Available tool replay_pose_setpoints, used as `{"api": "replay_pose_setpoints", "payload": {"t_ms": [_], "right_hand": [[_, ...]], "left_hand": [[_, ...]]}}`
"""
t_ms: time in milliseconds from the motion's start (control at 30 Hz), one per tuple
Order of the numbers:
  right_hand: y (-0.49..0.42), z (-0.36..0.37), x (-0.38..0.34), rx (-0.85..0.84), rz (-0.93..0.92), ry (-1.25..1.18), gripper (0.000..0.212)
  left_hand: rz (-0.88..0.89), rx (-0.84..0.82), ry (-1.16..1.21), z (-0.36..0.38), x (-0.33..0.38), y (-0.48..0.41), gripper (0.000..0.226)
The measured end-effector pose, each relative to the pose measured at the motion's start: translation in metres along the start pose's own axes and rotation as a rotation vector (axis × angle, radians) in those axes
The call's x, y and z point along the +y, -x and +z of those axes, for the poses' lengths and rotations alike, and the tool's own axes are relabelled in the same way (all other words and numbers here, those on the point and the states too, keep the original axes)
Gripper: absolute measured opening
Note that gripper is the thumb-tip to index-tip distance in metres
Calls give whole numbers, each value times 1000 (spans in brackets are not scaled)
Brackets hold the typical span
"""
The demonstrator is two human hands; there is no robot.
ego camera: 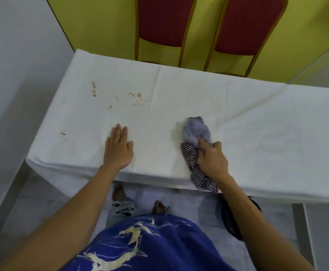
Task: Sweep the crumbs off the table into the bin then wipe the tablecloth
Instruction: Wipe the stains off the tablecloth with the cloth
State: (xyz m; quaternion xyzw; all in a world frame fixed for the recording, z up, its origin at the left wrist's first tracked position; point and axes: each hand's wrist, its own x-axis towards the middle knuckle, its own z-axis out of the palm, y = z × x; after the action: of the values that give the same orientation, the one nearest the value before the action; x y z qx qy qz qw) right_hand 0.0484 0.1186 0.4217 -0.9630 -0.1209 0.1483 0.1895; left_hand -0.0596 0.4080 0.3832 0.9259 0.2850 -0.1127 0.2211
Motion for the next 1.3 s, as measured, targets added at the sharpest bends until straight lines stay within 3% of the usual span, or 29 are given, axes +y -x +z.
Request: {"api": "replay_pose_setpoints", "payload": {"t_ms": [133, 233, 333, 433, 500, 567, 667, 833, 1000, 1100, 1300], "right_hand": [[1, -45, 71, 179, 459, -42, 48], [-4, -34, 32, 241, 572, -106, 45], [5, 12, -48, 199, 451, -158, 45], [30, 56, -122, 56, 120, -125, 54], [41, 64, -138, -54, -42, -57, 55], [41, 54, -119, -88, -81, -30, 53], [36, 25, -55, -30, 36, -13, 52], [24, -36, 60, 172, 431, 8, 46], [10, -42, 50, 230, 639, -93, 41], [11, -10, -8, 212, 532, -163, 38], [35, 69, -155, -105, -80, -174, 53]], "left_hand": [[23, -37, -9, 0, 0, 5, 61], [33, -8, -55, -2, -5, 5, 61], [21, 33, -64, 4, -13, 6, 61], [47, 109, -74, 12, -22, 7, 67], [64, 119, -75, 12, -22, 4, 69], [70, 124, -82, 13, -19, 2, 69], [66, 111, -107, 14, -16, 1, 64], [62, 61, -122, 11, -10, 1, 62], [56, 45, -104, 8, -5, 2, 62], [67, -16, -102, 5, 1, 3, 63], [140, -188, -11, -19, -6, -5, 63]]}}
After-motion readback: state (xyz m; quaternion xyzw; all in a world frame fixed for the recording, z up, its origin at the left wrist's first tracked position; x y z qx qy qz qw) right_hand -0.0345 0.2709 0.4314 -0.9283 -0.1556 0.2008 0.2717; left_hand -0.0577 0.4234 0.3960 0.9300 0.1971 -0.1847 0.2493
